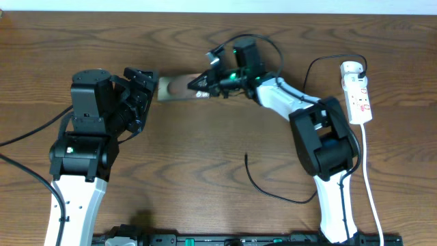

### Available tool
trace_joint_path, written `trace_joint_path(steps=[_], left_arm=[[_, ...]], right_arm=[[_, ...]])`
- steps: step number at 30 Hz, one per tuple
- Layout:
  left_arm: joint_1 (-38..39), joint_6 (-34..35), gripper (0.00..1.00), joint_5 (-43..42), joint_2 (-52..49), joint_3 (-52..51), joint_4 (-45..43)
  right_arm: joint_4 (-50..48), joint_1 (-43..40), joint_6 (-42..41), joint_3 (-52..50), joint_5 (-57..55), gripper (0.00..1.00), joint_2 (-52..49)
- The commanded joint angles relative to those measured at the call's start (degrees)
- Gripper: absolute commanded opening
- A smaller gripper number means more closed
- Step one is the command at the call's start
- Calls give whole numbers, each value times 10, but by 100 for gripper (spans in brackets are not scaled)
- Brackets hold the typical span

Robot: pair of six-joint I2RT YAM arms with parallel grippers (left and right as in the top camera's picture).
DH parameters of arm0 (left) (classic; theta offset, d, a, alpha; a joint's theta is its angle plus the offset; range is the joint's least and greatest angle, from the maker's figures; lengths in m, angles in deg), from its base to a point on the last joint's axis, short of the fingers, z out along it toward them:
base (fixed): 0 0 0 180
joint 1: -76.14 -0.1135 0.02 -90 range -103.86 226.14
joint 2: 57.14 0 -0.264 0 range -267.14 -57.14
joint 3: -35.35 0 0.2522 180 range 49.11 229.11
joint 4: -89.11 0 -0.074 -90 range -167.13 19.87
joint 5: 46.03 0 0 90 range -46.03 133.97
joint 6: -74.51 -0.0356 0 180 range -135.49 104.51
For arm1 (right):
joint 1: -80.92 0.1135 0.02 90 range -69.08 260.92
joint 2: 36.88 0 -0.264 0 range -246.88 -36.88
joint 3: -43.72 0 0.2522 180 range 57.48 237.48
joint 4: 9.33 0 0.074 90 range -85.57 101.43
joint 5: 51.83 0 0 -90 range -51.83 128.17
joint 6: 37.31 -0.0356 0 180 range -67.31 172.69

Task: Plug charger to phone and switch on socket
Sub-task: 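Pull the phone away with the right gripper, withdraw left gripper, then bring the open left gripper back to the phone's bottom end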

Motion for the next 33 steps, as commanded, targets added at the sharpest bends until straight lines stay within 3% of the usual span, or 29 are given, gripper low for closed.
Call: trace_joint_path(steps=[1,7,15,19,33], left_arm=[[0,-37,89,0,-1,14,3],[0,-49,89,14,-12,13,3],[0,-43,89,29,-34,13,-8],[0,-37,89,29,-49,13,-26],[0,-11,89,30,-99,13,-95]], right_arm=[[-19,-16,-179,3,6,1,1],[-102,-19,-377,3,7,1,1],[-339,8,-545,3,-3,1,1],[-403,23,-568,3,-10,1,1],[-419,50,-568,3,-12,1,1]])
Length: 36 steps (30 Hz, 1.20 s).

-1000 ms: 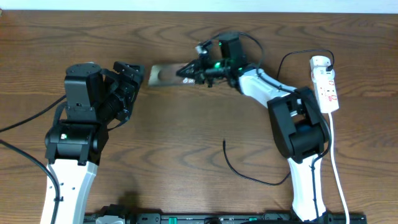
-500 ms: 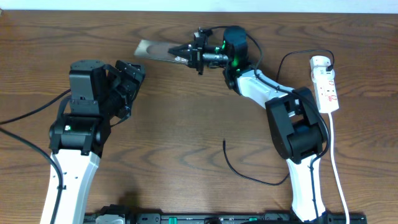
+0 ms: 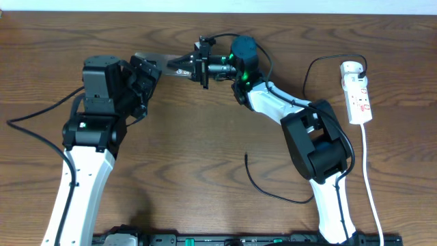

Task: Plug charger to phone and switch on socket
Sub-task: 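Bring the open left gripper back to the phone's bottom end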

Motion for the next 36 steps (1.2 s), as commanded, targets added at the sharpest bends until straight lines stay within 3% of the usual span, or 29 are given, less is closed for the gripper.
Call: trace_joint_path(steps=[1,9,13,36], left_arm=[[0,28,89,11,-14,13,-10],[0,101,88,37,-40,13,-39],[0,102,82,50,-43,13,-72],[0,80,82,48,-103,2,-128]], right_arm=[[-13,2,-7,5,-5,1,4],[-33,2,-8,5,-28,1,4],[-33,4,-8,5,-43,1,4],[-33,5,-7,5,-48,1,4]])
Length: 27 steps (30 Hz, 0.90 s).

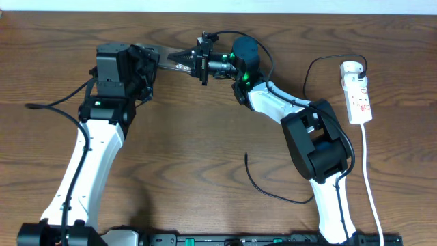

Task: Plug charger to phone and switch on socket
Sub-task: 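Bring the open left gripper back to the phone's bottom end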

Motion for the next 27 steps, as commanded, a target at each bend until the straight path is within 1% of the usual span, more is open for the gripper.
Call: trace_joint_path(steps=[1,9,17,20,27], left_arm=[[0,-8,82,5,-2,2,-13],[0,-8,82,10,-3,2,-40],[0,-8,82,10,-16,2,-47],[0,-8,74,9,-25,2,-47],[0,-9,66,3,-37,2,-59]], right_arm=[[-8,5,-5,5,-1,1,4],[-8,20,-5,5,10,1,4],[-12,26,-5,5,8,1,4],[-22,26,-5,5,8,1,4],[-28,23,-6,5,-1,1,4]])
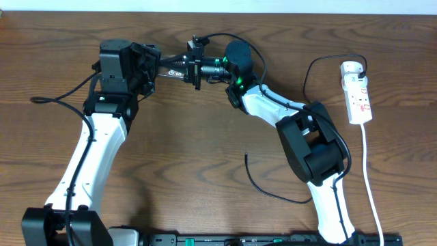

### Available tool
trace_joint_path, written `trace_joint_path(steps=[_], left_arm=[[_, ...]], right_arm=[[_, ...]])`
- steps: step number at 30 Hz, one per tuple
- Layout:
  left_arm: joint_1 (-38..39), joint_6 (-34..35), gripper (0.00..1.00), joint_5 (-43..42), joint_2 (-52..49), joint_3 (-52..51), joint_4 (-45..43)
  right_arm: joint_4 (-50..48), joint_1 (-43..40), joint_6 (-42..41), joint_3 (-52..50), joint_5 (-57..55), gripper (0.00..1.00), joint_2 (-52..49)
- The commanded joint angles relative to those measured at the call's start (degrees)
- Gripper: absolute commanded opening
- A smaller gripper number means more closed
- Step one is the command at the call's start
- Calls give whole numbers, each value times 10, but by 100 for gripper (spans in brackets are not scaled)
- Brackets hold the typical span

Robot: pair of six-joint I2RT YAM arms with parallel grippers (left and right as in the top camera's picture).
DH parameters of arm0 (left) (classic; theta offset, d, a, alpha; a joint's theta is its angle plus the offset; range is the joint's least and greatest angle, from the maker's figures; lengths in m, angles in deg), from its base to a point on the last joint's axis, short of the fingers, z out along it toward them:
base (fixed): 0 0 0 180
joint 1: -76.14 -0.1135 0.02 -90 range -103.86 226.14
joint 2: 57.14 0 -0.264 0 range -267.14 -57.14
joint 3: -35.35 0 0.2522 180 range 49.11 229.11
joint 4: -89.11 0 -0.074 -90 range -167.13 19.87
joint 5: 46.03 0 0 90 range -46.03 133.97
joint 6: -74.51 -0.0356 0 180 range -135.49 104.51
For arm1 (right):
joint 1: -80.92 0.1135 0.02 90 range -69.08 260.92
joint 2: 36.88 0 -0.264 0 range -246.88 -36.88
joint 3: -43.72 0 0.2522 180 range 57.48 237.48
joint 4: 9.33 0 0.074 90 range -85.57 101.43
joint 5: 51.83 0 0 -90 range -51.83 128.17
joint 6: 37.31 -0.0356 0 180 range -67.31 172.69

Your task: Plug charger to phone and switch on socket

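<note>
The phone shows only as a thin dark strip at the back of the table, held between my two grippers. My left gripper closes on its left end. From the right, my right gripper points left and is shut on the other end. The black charger cable lies on the wood in front of the right arm, its free end pointing toward the back. A white power strip with red switches lies at the far right, apart from both grippers.
A white lead runs from the power strip down to the front edge. A black cable loop rises beside the strip's plug. The left arm's own black cable trails off to the left.
Both grippers and the phone between them have shifted slightly; the right gripper now reaches further left and the phone looks darker and thinner. The charger cable and power strip have not moved.
At first the phone lay flat mid-table as a tan rectangle with a gripper at each end. Then it was further back and left, seen narrower, still between both grippers. It stayed there while the left arm stretched out, and the cable stayed where it was.
</note>
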Motion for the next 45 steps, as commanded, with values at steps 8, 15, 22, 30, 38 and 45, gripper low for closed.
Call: trace_joint_path(steps=[8,15,22,30,38,45], left_arm=[[0,-13,65,2,-4,2,-12],[0,-12,62,2,-4,2,-12],[-1,-12,61,4,-4,2,-12],[-1,-13,59,4,-7,2,-12],[-1,-12,59,3,-27,2,-19],[-1,-12,59,-34,-59,2,-75]], right_arm=[[-4,-2,-5,5,-31,1,4],[30,-3,-5,5,-39,1,4],[43,-9,-5,5,-42,1,4],[43,-15,-5,5,-41,1,4],[43,-23,-5,5,-41,1,4],[49,-30,-5,5,-39,1,4]])
